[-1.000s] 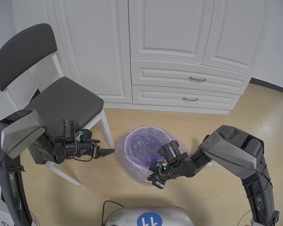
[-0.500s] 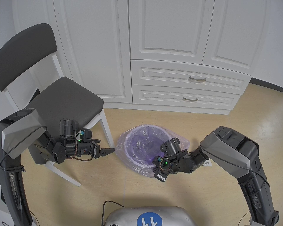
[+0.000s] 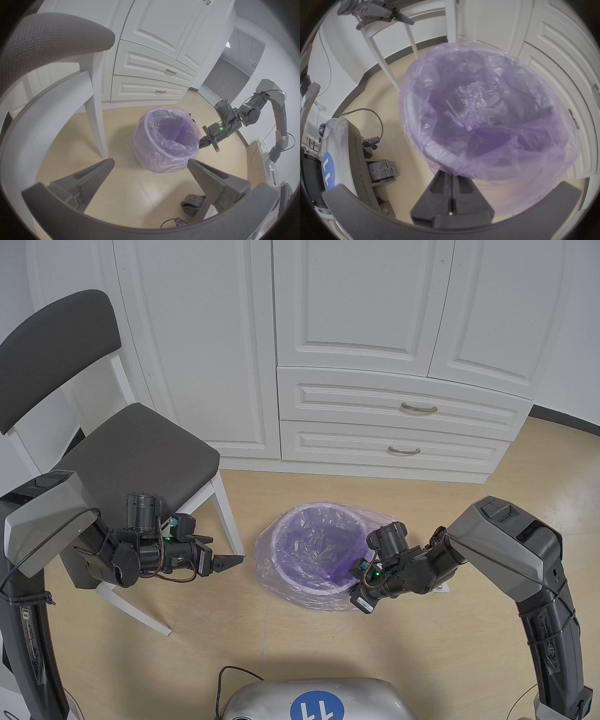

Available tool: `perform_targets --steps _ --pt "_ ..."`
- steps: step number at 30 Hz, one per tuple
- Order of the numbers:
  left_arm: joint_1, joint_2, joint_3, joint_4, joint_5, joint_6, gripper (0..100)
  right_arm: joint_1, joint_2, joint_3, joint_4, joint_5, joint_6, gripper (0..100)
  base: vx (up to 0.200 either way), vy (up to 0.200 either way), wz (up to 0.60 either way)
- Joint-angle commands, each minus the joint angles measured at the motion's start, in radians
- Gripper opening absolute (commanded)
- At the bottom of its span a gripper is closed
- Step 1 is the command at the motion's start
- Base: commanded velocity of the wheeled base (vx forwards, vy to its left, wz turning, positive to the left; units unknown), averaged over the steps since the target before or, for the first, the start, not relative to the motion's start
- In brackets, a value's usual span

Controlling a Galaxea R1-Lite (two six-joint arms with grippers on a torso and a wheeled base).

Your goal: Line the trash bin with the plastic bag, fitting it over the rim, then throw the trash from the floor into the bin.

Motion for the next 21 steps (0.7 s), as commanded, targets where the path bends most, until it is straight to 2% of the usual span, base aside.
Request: perform_targets --steps 1,5,9,15,16,21 --pt "-0.001 0.007 -0.001 -0.001 0.001 0.000 100 -0.040 -0.046 0.038 -0.003 0.007 -0.001 0 0.000 0.000 0.00" --pt "-0.001 0.010 0.001 -0.001 0.001 0.000 100 -0.054 -0.067 0.067 -0.006 0.008 -0.001 0 0.000 0.000 0.00" --pt "-0.003 0.013 0.002 -0.001 0.001 0.002 100 -0.055 -0.078 0.098 -0.019 0.044 -0.001 0 0.000 0.000 0.00" --pt "-0.003 0.015 0.004 -0.001 0.001 0.002 100 -0.042 -0.083 0.128 -0.037 0.042 -0.004 0 0.000 0.000 0.00" --pt "-0.003 0.015 0.004 -0.001 0.001 0.002 100 -0.040 -0.089 0.141 -0.037 0.042 -0.007 100 0.000 0.000 0.00" --pt "-0.003 0.016 0.004 -0.001 0.001 0.003 100 -0.037 -0.109 0.168 -0.039 0.044 -0.022 100 0.000 0.000 0.00"
